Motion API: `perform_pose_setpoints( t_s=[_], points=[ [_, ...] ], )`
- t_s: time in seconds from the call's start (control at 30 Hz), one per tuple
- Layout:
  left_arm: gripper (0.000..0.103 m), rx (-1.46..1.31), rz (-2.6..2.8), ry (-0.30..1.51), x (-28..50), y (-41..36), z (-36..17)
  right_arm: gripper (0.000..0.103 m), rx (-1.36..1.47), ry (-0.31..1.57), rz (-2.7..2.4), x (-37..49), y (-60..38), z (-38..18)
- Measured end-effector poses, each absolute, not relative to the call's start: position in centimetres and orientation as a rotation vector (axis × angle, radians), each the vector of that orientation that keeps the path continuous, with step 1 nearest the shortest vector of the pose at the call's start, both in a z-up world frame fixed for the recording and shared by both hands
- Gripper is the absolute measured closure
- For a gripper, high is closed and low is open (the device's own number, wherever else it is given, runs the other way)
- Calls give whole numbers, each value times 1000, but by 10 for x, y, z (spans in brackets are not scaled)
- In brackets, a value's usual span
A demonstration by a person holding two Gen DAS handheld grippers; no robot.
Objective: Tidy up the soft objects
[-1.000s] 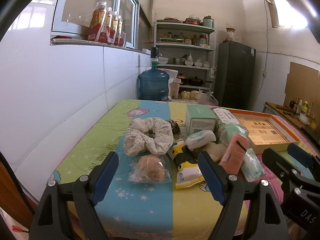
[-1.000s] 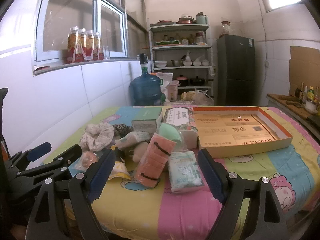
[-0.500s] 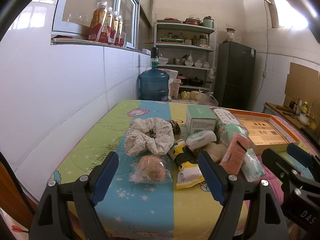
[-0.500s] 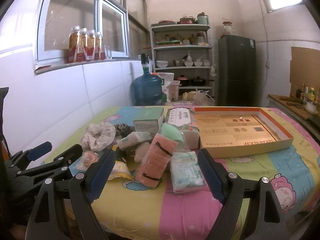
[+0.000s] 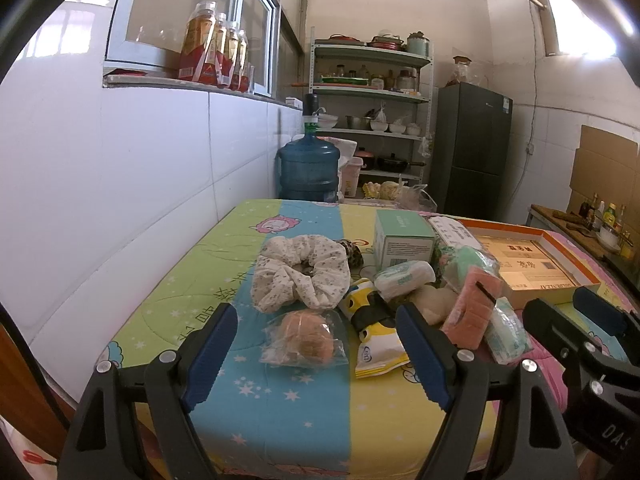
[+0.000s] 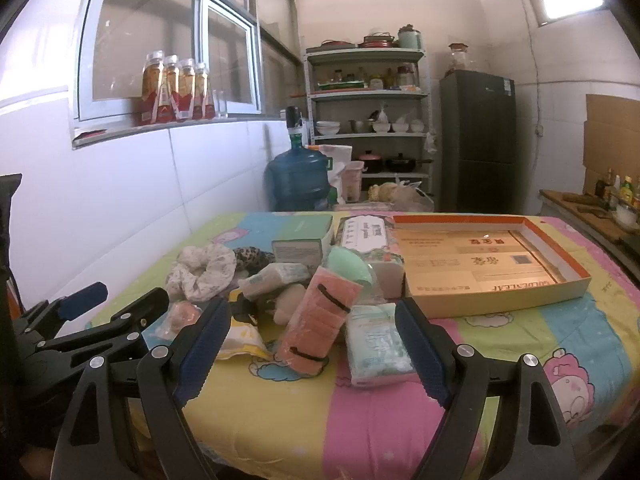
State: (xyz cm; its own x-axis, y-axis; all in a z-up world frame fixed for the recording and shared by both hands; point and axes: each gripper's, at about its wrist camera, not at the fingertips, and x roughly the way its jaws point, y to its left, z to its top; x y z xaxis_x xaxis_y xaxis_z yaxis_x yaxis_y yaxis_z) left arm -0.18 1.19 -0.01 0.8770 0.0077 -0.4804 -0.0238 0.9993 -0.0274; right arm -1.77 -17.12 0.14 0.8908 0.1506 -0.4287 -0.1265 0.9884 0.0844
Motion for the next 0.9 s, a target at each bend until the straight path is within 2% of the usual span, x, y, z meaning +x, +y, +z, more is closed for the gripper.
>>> perform_pose_setpoints(
  t_s=[0.9],
  points=[
    [21,-126,81,504,6,62,-32,20,124,558,187,27,-168,-39]
  ],
)
